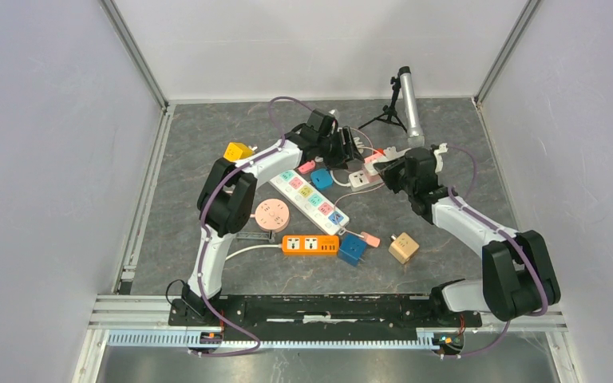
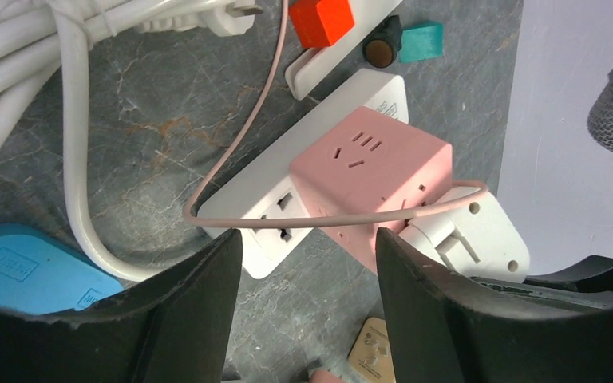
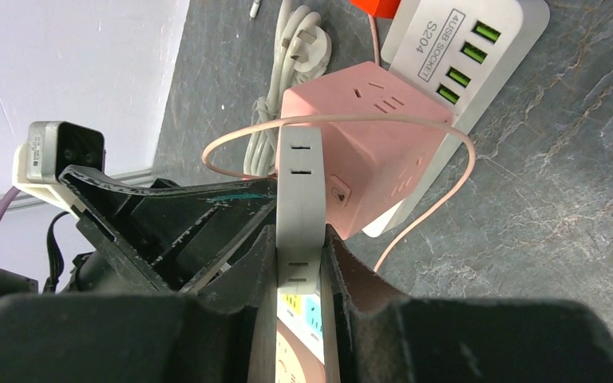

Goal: Pull the plug off the socket

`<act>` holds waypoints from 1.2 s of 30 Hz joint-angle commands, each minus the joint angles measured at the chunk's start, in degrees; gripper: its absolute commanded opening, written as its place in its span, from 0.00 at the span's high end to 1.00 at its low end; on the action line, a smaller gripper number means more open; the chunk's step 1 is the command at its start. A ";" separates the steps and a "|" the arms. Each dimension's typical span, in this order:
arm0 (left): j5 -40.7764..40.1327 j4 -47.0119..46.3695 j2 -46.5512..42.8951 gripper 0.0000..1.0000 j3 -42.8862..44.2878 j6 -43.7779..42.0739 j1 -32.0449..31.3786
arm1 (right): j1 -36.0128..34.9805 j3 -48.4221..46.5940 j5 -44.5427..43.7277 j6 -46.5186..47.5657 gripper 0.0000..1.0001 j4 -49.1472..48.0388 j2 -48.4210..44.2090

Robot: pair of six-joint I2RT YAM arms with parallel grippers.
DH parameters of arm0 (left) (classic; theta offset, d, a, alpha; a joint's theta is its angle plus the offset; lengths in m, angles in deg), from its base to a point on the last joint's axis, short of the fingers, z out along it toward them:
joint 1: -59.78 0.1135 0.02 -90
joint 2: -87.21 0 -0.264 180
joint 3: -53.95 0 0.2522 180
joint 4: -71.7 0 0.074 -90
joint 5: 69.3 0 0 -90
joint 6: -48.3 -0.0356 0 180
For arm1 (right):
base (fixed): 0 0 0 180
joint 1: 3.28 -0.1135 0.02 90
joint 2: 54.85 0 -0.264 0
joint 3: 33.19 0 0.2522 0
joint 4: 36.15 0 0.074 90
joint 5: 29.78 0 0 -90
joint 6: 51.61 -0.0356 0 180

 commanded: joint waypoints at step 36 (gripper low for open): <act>-6.91 15.59 6.77 0.56 7.09 -14.92 -4.71 | 1.54 7.78 10.80 -2.03 1.00 -6.14 -4.54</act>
